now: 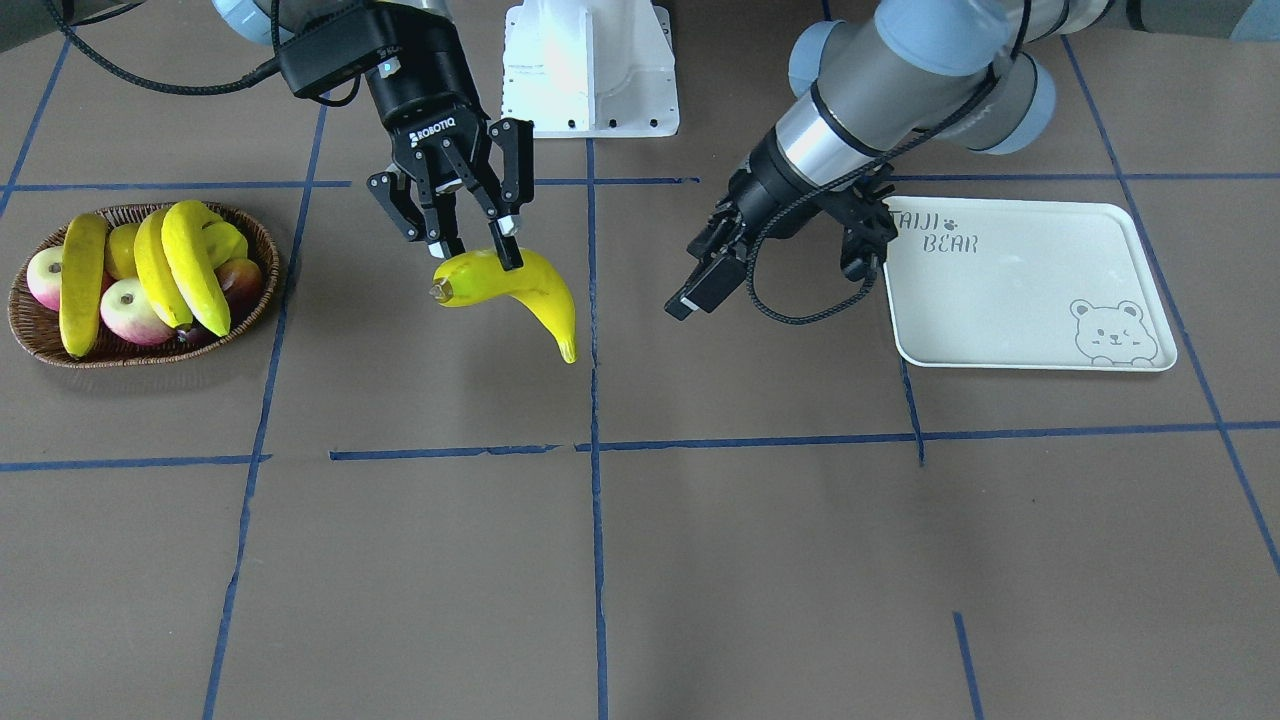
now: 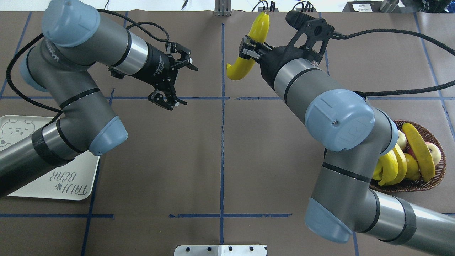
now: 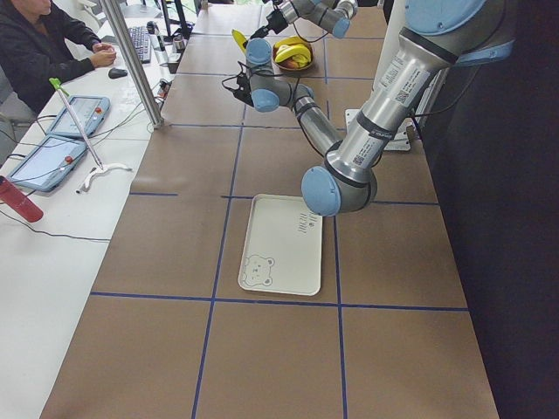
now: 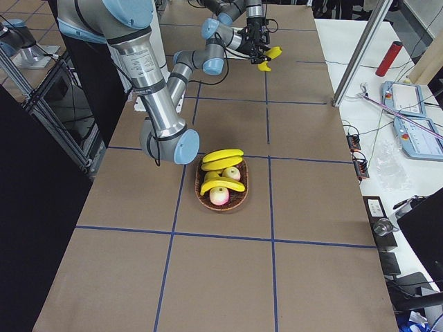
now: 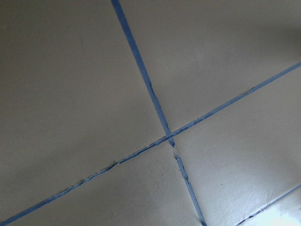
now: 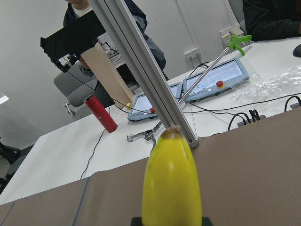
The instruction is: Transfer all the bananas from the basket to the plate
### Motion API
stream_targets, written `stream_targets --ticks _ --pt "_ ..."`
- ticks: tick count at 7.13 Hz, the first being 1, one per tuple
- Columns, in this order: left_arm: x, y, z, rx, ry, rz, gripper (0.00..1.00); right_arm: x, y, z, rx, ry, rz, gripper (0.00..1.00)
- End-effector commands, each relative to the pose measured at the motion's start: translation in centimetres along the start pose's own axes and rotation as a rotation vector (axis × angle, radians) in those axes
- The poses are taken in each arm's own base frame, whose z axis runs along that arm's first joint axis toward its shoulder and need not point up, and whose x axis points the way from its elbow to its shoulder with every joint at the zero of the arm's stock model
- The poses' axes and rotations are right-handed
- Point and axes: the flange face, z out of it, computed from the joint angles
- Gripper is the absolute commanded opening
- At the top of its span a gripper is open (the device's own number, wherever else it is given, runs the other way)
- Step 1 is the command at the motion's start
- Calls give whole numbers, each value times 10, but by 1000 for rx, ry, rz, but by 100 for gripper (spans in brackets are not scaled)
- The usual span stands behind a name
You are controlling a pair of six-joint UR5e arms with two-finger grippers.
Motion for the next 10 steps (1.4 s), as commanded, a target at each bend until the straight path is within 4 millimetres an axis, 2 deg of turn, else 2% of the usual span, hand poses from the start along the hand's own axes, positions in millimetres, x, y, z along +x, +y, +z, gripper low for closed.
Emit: stream_targets --ticks 1,3,5,7,9,10 --pt "7 19 1 -9 0 -66 100 -19 16 -4 13 -18 -1 0" --pt "13 22 -2 -3 23 -69 100 -23 22 -6 10 -23 -1 0" --pt "18 35 -6 -20 36 -89 100 -27 29 -7 27 -20 -4 0" --pt "30 47 2 -28 38 -132 100 -44 30 -5 27 -37 7 0" --pt "31 58 8 -39 31 -149 100 -45 29 -5 35 -36 10 0" --pt "31 57 7 -38 32 -164 60 -45 29 -5 35 -36 8 0"
